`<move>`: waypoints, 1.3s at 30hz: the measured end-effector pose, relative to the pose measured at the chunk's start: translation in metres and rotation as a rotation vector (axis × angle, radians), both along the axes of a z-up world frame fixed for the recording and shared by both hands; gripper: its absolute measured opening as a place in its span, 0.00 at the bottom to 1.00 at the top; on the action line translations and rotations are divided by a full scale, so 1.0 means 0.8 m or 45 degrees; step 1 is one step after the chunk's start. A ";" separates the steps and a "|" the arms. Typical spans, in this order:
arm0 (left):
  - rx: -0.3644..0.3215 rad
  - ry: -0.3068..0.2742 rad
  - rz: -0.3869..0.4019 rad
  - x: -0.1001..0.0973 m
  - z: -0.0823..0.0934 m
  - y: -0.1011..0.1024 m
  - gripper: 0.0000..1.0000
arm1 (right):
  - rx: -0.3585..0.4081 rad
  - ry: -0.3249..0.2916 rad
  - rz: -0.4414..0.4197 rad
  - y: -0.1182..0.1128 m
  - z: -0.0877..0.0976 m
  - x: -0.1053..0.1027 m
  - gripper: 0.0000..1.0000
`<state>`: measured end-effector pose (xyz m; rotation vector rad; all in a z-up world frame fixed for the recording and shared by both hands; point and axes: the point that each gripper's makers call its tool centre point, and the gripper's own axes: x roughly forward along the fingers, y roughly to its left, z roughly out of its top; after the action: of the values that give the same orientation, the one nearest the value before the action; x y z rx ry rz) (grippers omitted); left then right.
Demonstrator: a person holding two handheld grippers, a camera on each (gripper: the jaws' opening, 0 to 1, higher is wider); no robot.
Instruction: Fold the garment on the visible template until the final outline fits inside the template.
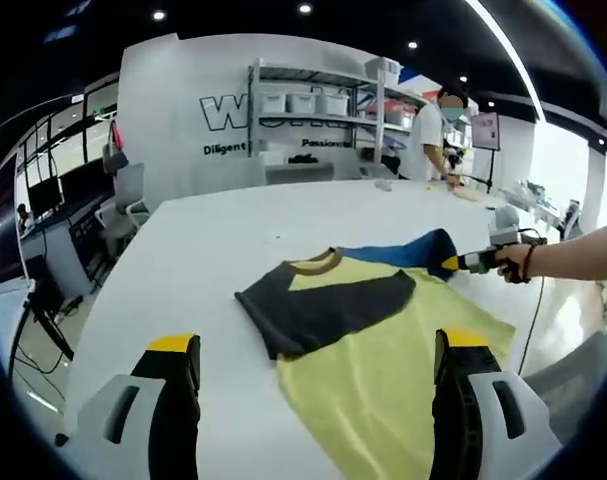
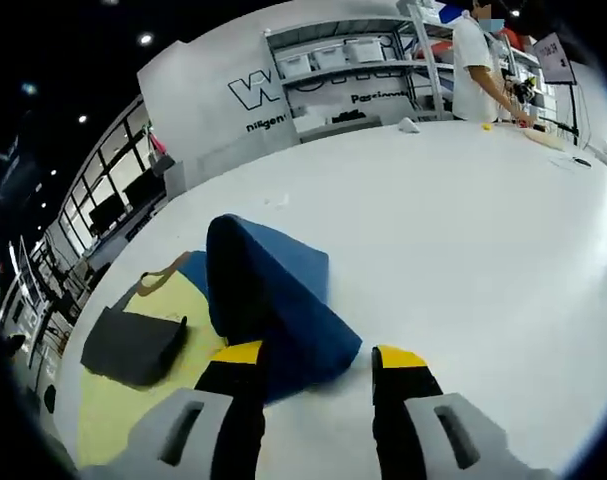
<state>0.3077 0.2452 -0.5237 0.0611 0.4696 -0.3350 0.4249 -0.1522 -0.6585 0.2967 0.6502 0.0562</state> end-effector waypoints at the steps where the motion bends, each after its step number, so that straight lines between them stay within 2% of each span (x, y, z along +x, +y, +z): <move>1: 0.007 -0.001 -0.002 -0.001 0.001 0.000 0.99 | -0.010 -0.010 0.000 -0.002 0.000 0.004 0.30; 8: 0.015 -0.024 -0.031 -0.001 0.011 -0.006 0.99 | -0.050 -0.003 -0.005 -0.009 -0.003 0.005 0.00; 14: 0.012 -0.032 -0.036 0.000 0.014 -0.008 0.99 | -0.049 -0.030 -0.020 -0.015 0.007 0.009 0.00; 20: 0.013 -0.042 -0.038 -0.003 0.017 -0.009 0.98 | -0.077 -0.112 -0.018 -0.022 0.037 0.020 0.00; 21: 0.009 -0.048 -0.033 -0.005 0.020 -0.007 0.98 | -0.159 -0.154 0.001 -0.028 0.054 0.027 0.00; 24: -0.008 -0.055 -0.024 -0.006 0.023 -0.003 0.98 | -0.211 -0.209 0.009 -0.029 0.078 0.036 0.00; 25: -0.007 -0.064 -0.030 -0.006 0.026 -0.003 0.98 | -0.282 -0.249 0.039 -0.027 0.099 0.046 0.00; 27: 0.002 -0.066 -0.028 -0.006 0.027 -0.001 0.97 | -0.325 -0.272 0.059 -0.024 0.113 0.052 0.00; 31: -0.005 -0.086 -0.022 -0.006 0.033 0.002 0.97 | -0.530 -0.310 0.199 -0.006 0.139 0.061 0.00; 34: -0.004 -0.100 -0.025 -0.005 0.035 0.006 0.97 | -0.603 -0.336 0.301 0.017 0.148 0.065 0.00; 37: -0.011 -0.117 -0.022 -0.005 0.038 0.010 0.96 | -0.606 -0.359 0.414 0.047 0.149 0.068 0.00; 39: 0.005 -0.128 -0.018 -0.005 0.039 0.014 0.96 | -0.687 -0.351 0.517 0.067 0.145 0.068 0.00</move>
<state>0.3038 0.2568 -0.4926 0.0843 0.3705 -0.3432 0.4793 -0.0989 -0.5425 -0.3626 0.4216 0.2998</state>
